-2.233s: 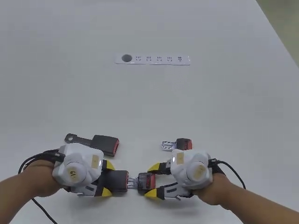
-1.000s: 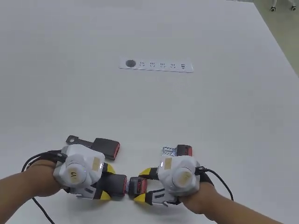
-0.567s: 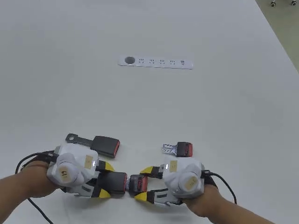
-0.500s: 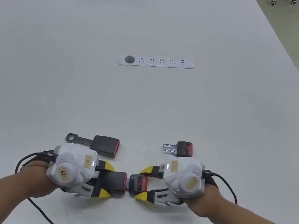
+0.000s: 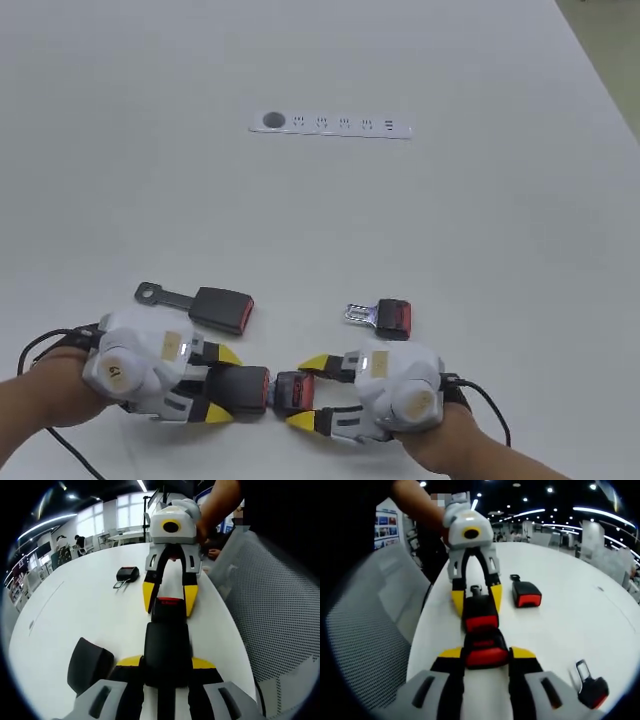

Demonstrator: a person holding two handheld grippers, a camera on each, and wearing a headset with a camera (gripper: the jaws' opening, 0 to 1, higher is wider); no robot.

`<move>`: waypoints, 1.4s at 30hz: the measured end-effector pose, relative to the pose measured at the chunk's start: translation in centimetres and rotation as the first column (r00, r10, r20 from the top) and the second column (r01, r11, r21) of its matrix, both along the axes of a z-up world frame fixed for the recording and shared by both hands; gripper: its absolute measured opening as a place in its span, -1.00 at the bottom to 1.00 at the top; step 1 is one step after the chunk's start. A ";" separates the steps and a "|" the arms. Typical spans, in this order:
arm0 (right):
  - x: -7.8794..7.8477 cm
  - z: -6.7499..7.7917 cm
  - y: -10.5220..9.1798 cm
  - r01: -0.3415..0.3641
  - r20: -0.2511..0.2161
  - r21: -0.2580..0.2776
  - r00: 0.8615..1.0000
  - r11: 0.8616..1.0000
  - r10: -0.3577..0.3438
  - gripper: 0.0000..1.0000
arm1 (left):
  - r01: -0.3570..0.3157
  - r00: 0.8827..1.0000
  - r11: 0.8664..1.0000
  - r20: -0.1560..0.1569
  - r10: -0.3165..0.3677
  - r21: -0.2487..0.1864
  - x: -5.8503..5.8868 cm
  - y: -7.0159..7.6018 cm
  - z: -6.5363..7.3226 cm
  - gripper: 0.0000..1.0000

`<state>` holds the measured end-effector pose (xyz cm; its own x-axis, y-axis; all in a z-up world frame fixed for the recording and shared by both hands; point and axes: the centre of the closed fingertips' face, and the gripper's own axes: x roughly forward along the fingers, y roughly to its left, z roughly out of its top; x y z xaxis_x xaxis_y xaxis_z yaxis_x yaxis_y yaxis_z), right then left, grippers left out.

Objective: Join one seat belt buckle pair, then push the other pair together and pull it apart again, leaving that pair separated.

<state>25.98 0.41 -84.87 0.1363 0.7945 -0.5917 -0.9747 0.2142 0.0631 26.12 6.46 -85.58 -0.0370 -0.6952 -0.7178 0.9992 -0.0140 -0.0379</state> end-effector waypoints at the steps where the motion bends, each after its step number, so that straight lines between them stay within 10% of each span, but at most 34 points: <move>1: 0.0 0.0 0.0 0.004 -0.003 0.004 1.000 1.000 -0.004 -0.34 | -0.003 1.000 1.000 -0.003 0.003 -0.003 0.0 0.0 0.0 -0.32; 18: 0.0 -0.1 -0.1 0.015 -0.008 0.005 1.000 1.000 -0.015 -0.33 | -0.008 1.000 1.000 -0.005 0.008 -0.006 0.0 -0.1 0.1 -0.32; 29: 0.0 0.0 0.2 -0.008 -0.021 -0.043 1.000 0.999 0.007 -0.26 | -0.025 1.000 0.997 0.013 0.024 0.067 -0.2 -0.4 0.3 -0.29; 31: 0.3 -0.1 0.0 0.012 -0.001 -0.073 1.000 0.997 -0.013 -0.10 | 0.005 1.000 0.996 0.023 -0.007 0.094 -0.6 -0.4 0.3 -0.21; 34: 0.7 1.5 0.9 0.079 -0.015 0.020 0.997 0.997 -0.079 0.38 | 0.027 0.995 0.987 0.090 -0.041 0.156 -0.3 0.2 0.4 -0.06; 38: 1.5 2.5 0.5 0.137 0.008 0.022 0.990 0.990 -0.137 0.92 | -0.030 0.996 0.995 0.081 0.022 0.097 -0.5 0.0 1.9 0.35; 40: 1.5 3.5 -0.1 0.144 0.019 0.039 0.989 0.989 -0.144 0.85 | -0.068 0.987 0.991 0.150 0.050 0.118 0.6 0.7 2.5 0.44; 42: 1.8 4.2 -0.7 0.156 0.037 0.051 0.987 0.986 -0.158 0.85 | -0.107 0.986 0.992 0.138 0.097 0.067 0.7 0.5 3.5 0.51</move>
